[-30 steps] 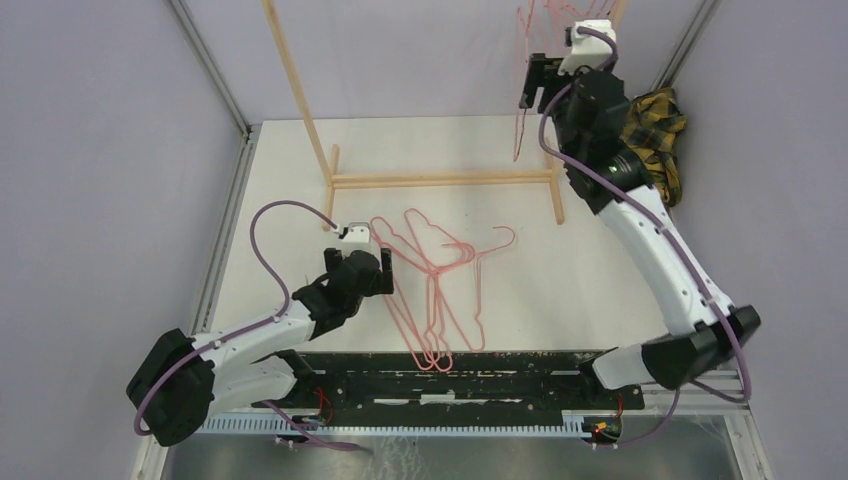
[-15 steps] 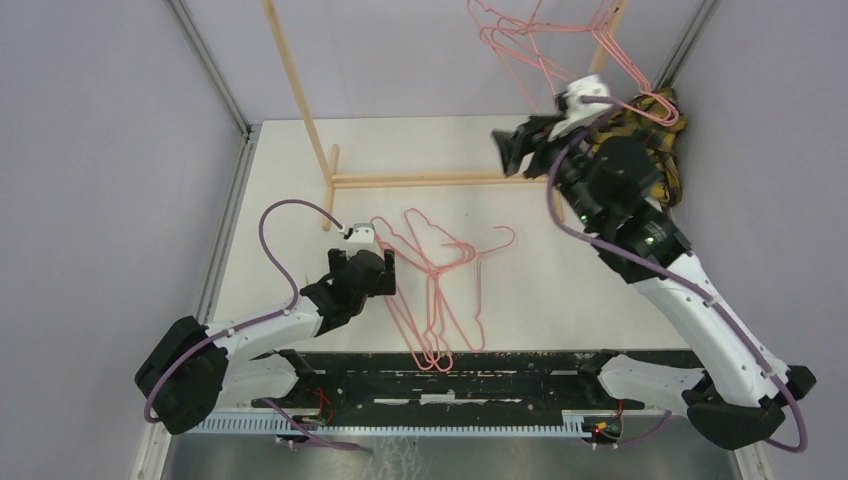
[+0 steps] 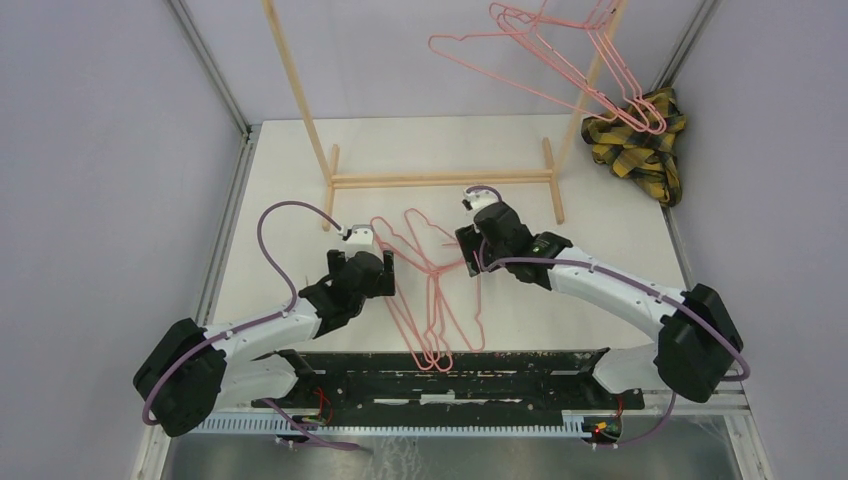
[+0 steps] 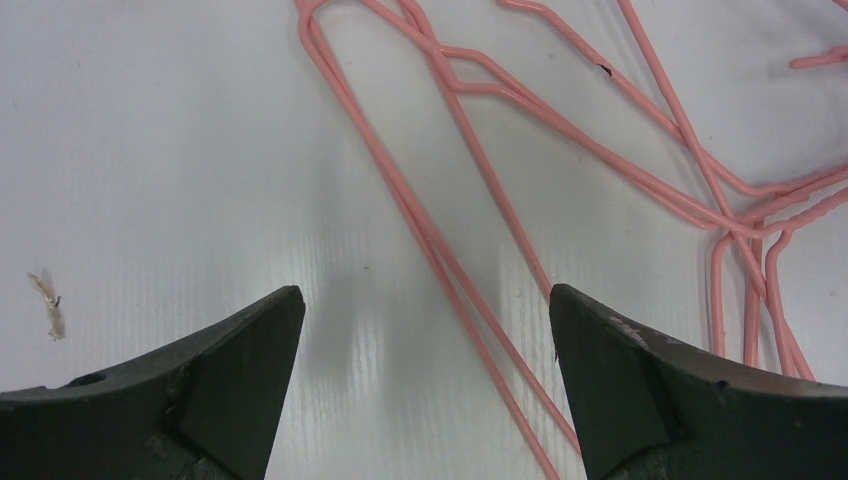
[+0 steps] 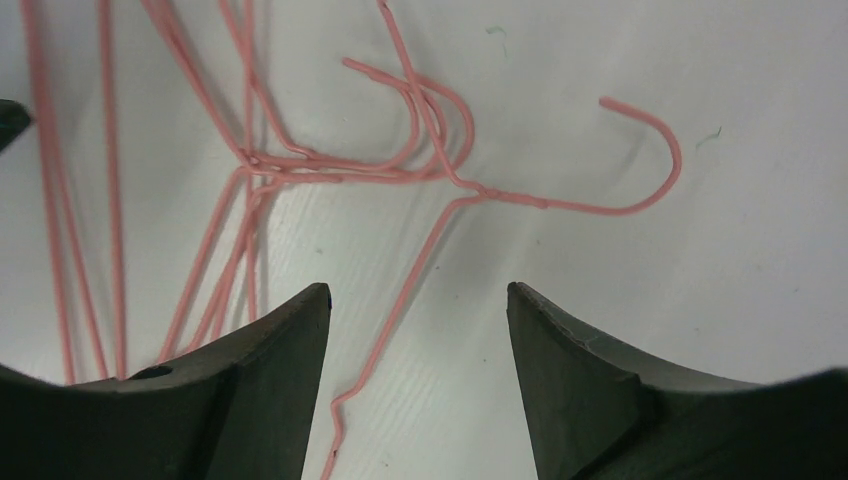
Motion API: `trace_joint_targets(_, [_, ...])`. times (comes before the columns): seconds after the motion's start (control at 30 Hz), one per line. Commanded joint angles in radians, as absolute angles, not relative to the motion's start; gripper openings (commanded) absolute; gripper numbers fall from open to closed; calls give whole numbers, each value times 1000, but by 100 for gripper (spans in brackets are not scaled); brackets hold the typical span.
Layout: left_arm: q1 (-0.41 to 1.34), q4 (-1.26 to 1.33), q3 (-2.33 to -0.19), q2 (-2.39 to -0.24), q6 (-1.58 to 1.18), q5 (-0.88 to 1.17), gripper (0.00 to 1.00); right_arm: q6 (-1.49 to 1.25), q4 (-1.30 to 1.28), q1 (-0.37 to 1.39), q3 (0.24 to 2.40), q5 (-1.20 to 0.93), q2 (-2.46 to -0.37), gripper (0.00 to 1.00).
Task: Organize the hangers
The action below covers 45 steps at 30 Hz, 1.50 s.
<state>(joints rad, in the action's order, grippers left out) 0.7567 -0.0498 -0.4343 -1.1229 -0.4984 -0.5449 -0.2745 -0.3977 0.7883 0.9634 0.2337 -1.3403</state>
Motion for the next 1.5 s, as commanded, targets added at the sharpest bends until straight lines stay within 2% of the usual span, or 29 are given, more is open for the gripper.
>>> trace_joint_targets(0.0, [758,-3,-429,-1106,-519,-551,99,-410,-312,730,892,216,-1388,73])
trace_joint_targets(0.37, [757,-4,-427,-1106,-515,-543,99,-482,-184,720,813,120,-1584,70])
trace_joint_targets(0.5, [758,-11,-423,-1100,-517,-546,99,-488,-169,718,812,115,-1629,63])
trace_joint_targets(0.6, [757,-17,-420,-1093,-517,-551,99,-489,-172,717,813,118,-1637,51])
trace_joint_targets(0.7, [758,-15,-418,-1088,-515,-554,99,-489,-181,715,814,124,-1629,35])
trace_joint_targets(0.73, [757,-13,-418,-1089,-515,-554,99,-489,-185,714,813,132,-1625,29])
trace_joint_targets(0.83, [757,-11,-419,-1096,-515,-551,99,-490,-192,714,805,167,-1599,3])
trace_joint_targets(0.87, [758,-10,-419,-1097,-516,-550,99,-490,-193,714,803,180,-1591,1])
trace_joint_targets(1.13, [757,-3,-413,-1091,-521,-550,99,-485,-196,714,802,275,-1526,0])
trace_joint_targets(1.47, [758,-6,-407,-1085,-518,-553,99,-434,-199,714,823,543,-1406,0])
